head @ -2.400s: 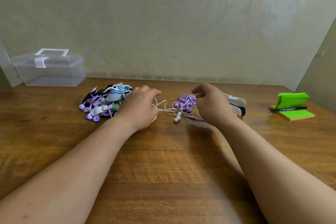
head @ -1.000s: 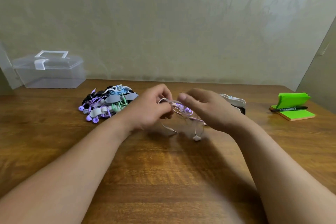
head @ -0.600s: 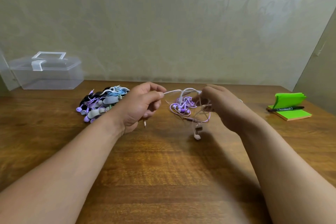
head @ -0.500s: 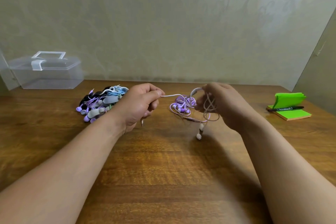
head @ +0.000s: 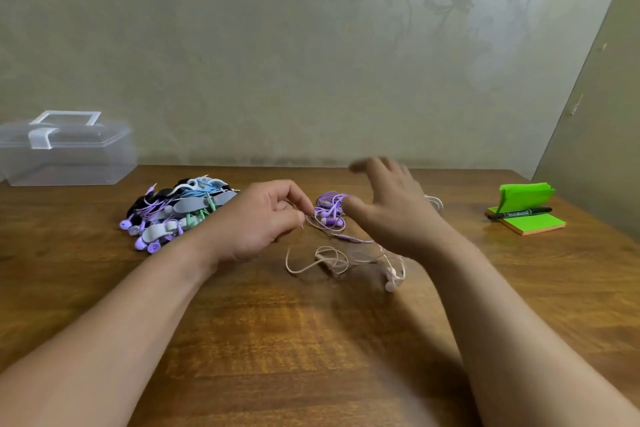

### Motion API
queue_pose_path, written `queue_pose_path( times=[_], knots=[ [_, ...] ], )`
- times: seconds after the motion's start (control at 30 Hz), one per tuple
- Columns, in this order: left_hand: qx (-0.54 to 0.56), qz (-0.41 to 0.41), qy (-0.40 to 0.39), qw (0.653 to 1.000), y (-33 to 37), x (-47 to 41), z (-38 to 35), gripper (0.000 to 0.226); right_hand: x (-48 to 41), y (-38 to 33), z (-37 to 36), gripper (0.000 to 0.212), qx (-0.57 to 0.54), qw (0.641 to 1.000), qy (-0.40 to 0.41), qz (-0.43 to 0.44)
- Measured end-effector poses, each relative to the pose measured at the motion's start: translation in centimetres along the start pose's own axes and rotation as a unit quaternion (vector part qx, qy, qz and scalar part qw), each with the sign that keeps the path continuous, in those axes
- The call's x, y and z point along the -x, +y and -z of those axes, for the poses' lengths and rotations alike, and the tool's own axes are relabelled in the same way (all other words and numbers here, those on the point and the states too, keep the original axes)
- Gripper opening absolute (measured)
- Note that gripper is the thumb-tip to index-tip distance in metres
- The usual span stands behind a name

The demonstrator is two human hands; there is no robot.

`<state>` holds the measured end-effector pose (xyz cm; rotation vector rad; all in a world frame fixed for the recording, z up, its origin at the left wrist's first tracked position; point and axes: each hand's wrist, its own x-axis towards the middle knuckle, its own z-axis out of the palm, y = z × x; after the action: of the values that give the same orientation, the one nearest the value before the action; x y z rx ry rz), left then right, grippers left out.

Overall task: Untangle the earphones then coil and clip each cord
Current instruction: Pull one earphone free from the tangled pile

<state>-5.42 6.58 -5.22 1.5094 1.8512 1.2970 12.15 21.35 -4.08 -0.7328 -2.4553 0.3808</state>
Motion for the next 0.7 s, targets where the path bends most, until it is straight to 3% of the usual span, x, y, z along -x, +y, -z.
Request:
queue_pose_path(
  times=[0.07,0.13,0.17,0.23,0.3,0.37,0.47,0.6,0.7],
  knots=[
    [-0.003,-0.038,-0.024,0.999,0.8,0.4,-0.5,0.008,0.5,-1.7,-0.3,0.061,-0.149,0.988,0.004,0.029],
    [0.007,-0.073,-0.015,0.997,1.5,0.5,-1.0,0.009,0.9,-2.7,-1.0,0.064,-0.310,0.945,-0.104,0.013],
    [0.017,-0.082,-0.001,0.996,1.5,0.5,-1.1,0.011,1.0,-2.7,-1.3,0.059,-0.334,0.931,-0.148,0.000],
    [0.025,-0.075,0.027,0.997,1.5,0.3,-0.9,0.013,0.9,-2.2,-1.2,0.050,-0.303,0.938,-0.169,0.000],
    [0.013,-0.035,0.015,0.999,1.1,-0.1,-0.4,0.012,0.2,-1.2,-0.7,0.041,-0.297,0.949,-0.104,-0.017],
    [0.025,0.005,-0.030,0.999,0.4,-0.1,0.2,0.029,-0.4,-0.1,-0.2,0.038,-0.327,0.943,-0.016,-0.058],
    [0.150,0.031,-0.079,0.985,0.4,0.5,0.3,0.030,-1.0,1.1,-0.3,0.042,-0.310,0.945,0.057,-0.091],
    [0.294,0.016,-0.122,0.948,1.4,1.1,-0.9,0.025,-0.7,1.0,-1.6,0.038,-0.309,0.947,0.023,-0.085],
    [0.352,0.003,-0.037,0.935,1.6,0.4,-1.4,0.031,0.1,0.0,-2.4,0.032,-0.312,0.948,-0.046,-0.038]
  ],
)
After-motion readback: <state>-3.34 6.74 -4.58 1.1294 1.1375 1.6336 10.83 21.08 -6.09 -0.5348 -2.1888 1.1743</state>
